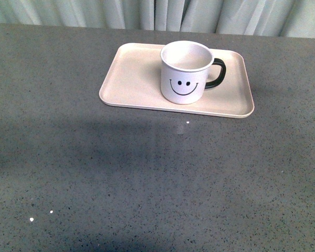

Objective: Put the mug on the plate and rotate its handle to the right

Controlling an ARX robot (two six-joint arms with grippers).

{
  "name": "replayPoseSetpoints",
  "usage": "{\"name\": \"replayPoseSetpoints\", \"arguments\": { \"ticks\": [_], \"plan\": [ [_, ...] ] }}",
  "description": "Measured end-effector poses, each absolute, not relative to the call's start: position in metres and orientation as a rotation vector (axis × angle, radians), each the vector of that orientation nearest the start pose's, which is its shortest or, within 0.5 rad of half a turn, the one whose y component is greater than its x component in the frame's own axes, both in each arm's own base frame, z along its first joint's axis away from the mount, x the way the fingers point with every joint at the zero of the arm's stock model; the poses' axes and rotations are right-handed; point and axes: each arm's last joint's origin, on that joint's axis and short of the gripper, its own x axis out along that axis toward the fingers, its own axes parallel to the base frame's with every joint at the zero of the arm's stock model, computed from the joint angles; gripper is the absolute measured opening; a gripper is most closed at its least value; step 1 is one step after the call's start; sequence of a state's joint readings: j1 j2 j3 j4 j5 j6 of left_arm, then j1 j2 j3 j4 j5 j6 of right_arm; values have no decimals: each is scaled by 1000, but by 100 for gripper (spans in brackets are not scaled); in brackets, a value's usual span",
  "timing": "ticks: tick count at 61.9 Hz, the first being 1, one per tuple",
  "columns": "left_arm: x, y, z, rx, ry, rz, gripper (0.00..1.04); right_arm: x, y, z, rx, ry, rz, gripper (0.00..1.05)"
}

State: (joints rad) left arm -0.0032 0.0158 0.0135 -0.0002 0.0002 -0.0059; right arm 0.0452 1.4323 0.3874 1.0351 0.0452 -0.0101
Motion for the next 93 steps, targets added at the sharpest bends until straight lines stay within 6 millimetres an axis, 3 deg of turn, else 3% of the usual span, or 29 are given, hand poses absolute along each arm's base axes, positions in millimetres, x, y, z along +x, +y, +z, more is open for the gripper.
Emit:
{"name": "replayPoseSetpoints", "arguments": {
  "ticks": [17,37,69,93],
  "plan": [
    [98,0,167,-6,2,-3,95,209,0,174,-11,10,-1,2],
    [98,0,167,-6,2,-3,95,174,0,161,-10,19,-1,2],
    [98,0,167,-6,2,-3,95,138,0,168,-10,-4,-1,2],
    [98,0,167,-6,2,-3,95,122,0,173,-10,-18,-1,2]
  ]
}}
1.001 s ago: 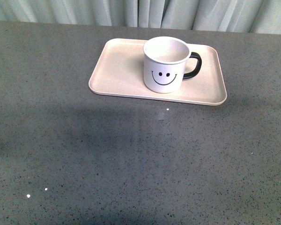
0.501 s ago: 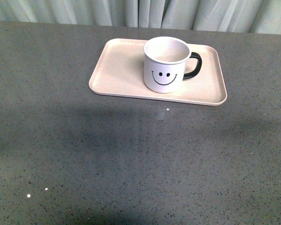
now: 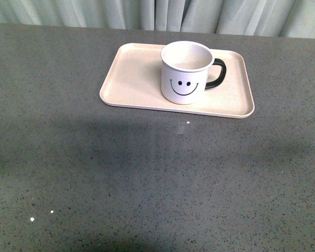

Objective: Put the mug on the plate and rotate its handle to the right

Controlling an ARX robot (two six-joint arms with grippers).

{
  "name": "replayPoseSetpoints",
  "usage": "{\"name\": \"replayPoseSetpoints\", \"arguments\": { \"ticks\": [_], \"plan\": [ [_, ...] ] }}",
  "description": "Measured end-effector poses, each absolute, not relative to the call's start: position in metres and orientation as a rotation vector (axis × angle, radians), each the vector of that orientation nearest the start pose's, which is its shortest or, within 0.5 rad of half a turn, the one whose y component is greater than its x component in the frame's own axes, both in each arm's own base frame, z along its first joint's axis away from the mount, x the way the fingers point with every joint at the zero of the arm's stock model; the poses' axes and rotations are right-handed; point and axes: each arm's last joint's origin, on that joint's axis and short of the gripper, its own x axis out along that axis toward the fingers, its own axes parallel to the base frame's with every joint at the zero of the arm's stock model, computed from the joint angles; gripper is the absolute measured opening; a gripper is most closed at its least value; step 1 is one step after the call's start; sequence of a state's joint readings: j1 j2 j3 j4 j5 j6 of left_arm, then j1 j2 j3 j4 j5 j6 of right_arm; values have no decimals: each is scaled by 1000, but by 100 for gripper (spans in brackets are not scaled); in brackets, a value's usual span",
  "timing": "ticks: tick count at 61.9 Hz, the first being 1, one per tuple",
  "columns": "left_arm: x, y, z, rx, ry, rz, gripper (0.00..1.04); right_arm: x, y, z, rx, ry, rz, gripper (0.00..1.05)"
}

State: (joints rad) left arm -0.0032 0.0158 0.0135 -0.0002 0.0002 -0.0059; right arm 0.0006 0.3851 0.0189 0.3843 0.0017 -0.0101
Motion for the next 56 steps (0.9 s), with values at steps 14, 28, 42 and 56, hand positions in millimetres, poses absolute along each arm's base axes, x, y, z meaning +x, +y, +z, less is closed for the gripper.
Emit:
{"name": "replayPoseSetpoints", "arguments": {
  "ticks": [14,28,42,56],
  "plan": [
    [98,0,167,-6,2,-3,95,116,0,173,-10,-21,-1,2],
    [98,0,167,-6,2,-3,95,111,0,173,-10,-21,-1,2],
    [98,0,167,-6,2,-4,95,104,0,170,-10,5,-1,2],
    [98,0,167,-6,2,-3,95,97,0,170,-10,-15,0,2]
  ]
}}
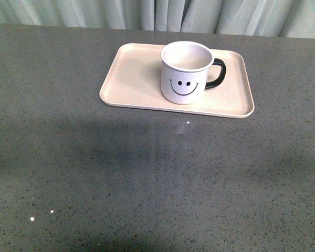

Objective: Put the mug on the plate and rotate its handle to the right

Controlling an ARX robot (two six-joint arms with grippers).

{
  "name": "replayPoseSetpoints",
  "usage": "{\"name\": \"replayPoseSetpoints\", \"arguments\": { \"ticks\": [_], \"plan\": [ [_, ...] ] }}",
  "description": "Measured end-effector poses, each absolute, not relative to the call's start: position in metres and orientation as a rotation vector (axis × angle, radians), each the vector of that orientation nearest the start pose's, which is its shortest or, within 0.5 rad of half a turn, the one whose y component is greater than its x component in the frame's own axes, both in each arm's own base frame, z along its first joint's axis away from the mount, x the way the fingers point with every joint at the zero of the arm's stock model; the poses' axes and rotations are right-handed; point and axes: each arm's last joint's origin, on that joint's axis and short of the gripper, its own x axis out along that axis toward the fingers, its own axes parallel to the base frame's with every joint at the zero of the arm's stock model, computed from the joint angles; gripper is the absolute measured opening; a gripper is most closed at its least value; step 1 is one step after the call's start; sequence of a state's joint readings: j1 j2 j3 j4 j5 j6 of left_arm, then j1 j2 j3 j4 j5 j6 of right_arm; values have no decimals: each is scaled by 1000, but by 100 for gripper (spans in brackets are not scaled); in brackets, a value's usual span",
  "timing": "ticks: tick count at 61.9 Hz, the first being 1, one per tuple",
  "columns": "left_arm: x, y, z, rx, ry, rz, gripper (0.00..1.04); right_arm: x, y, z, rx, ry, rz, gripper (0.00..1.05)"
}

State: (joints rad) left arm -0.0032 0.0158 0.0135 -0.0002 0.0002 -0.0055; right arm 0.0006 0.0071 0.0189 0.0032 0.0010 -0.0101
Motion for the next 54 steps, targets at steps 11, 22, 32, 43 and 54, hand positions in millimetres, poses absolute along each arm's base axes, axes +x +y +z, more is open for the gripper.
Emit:
{"name": "replayPoseSetpoints", "arguments": {
  "ticks": [11,22,32,43,54],
  "plan": [
    [98,0,167,-6,2,-3,95,97,0,170,-10,-16,0,31],
    [98,0,167,-6,2,-3,95,97,0,170,-10,-16,0,63],
    [98,0,167,-6,2,-3,95,97,0,170,-10,-16,0,97],
    [98,0,167,-6,2,-3,95,97,0,170,-10,-16,0,96],
    [98,0,167,-6,2,-3,95,97,0,170,-10,-16,0,96]
  ]
}}
